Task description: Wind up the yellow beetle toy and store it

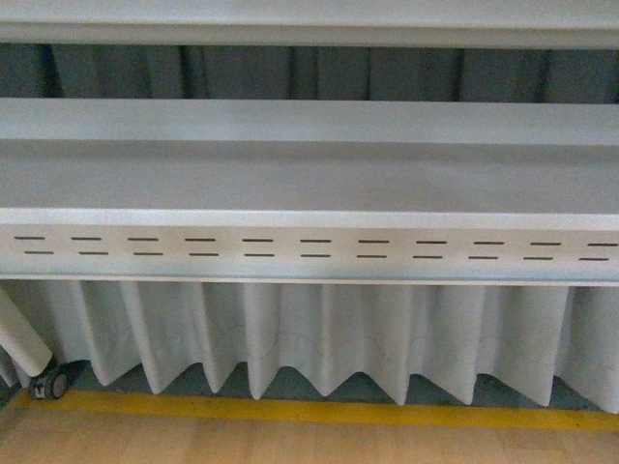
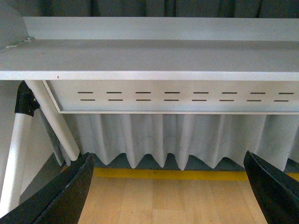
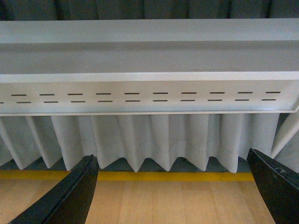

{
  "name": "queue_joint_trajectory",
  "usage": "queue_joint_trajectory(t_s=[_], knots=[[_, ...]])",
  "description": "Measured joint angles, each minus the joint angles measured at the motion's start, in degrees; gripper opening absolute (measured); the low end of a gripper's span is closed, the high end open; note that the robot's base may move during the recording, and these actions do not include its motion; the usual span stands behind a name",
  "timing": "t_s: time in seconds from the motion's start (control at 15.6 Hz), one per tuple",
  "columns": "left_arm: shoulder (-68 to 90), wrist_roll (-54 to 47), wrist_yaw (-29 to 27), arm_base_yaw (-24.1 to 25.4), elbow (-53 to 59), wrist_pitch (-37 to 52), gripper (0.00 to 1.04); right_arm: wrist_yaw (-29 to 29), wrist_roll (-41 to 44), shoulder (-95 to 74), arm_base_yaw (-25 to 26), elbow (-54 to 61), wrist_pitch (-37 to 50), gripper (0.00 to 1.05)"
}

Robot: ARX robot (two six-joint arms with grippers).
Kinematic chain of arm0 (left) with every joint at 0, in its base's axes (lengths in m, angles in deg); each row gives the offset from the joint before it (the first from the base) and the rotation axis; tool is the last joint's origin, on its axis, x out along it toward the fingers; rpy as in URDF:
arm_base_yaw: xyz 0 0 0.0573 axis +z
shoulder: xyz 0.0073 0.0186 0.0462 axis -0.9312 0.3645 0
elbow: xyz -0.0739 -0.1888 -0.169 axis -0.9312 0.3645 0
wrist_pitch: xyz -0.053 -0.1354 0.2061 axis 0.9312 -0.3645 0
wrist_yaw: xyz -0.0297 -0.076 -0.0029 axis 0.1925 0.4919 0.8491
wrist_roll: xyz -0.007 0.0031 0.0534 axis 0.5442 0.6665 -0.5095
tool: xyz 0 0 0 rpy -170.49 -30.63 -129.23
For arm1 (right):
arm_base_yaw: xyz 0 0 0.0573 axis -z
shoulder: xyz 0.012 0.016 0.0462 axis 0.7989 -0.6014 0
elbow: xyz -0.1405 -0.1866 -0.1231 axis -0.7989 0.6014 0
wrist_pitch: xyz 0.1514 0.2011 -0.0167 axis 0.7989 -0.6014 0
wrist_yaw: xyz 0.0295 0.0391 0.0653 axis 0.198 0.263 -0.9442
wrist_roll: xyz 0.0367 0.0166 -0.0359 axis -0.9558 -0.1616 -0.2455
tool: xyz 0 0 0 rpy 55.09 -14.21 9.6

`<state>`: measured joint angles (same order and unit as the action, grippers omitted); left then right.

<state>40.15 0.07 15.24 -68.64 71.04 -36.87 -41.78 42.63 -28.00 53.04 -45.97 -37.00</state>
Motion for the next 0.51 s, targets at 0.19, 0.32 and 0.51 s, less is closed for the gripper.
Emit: queue_joint_trajectory(t_s=[0.19,0.32,0.51], knots=[[0.0,0.0,0.0,0.0,0.0,0.0,0.98,0.0,0.0,0.0,0.0,0.0,0.0,0.98],[0.0,0.0,0.0,0.0,0.0,0.0,0.98,0.0,0.0,0.0,0.0,0.0,0.0,0.98],[0.0,0.0,0.0,0.0,0.0,0.0,0.98,0.0,0.0,0.0,0.0,0.0,0.0,0.98]])
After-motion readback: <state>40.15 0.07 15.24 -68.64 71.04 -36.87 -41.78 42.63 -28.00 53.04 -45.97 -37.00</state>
